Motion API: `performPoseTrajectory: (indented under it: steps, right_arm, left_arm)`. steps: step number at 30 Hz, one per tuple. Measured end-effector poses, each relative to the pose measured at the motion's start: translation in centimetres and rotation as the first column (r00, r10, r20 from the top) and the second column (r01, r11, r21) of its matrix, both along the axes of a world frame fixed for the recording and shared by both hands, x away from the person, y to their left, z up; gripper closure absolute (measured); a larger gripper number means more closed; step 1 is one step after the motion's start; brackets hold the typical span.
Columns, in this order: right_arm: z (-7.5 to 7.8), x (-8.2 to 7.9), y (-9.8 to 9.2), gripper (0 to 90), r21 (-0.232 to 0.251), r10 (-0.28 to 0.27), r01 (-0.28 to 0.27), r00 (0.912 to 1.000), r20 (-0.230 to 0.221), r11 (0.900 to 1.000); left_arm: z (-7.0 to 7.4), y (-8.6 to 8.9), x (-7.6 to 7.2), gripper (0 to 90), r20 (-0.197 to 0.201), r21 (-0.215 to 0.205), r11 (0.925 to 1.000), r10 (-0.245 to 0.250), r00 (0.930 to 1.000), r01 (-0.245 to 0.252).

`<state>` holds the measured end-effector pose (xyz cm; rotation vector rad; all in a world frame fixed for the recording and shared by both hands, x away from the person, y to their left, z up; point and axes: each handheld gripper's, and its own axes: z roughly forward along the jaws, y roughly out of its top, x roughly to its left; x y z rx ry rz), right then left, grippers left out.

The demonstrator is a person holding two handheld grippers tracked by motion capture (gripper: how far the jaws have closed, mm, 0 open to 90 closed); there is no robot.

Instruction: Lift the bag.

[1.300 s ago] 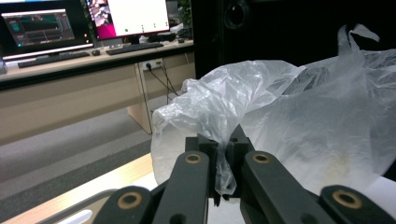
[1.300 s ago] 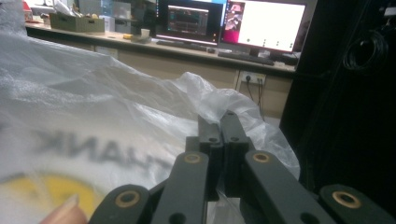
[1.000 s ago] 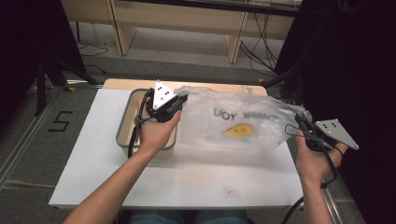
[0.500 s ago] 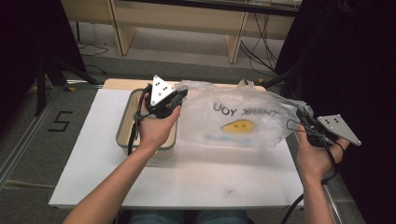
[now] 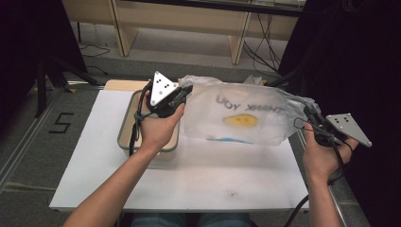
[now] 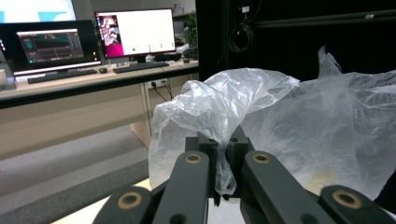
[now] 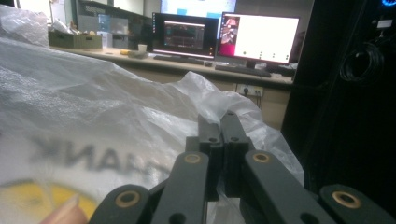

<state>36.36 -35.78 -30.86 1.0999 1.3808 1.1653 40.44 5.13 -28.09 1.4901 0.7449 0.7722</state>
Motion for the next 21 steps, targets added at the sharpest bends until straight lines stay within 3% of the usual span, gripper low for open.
performPoseTrajectory:
  steps: [13,21]
  right_arm:
    - [2.4,-0.7,-0.5,90.0,-0.004,-0.015,0.015,0.9977,0.066,1.0]
    - [2.3,-0.3,-0.3,90.0,-0.005,-0.013,0.013,0.9985,0.053,1.0]
  left_arm:
    - [1.7,-0.1,-0.5,89.2,0.039,-0.017,0.9999,-0.004,0.9992,0.004]
    - [1.8,-0.2,0.1,89.1,0.034,-0.017,0.9998,0.008,0.9994,-0.008]
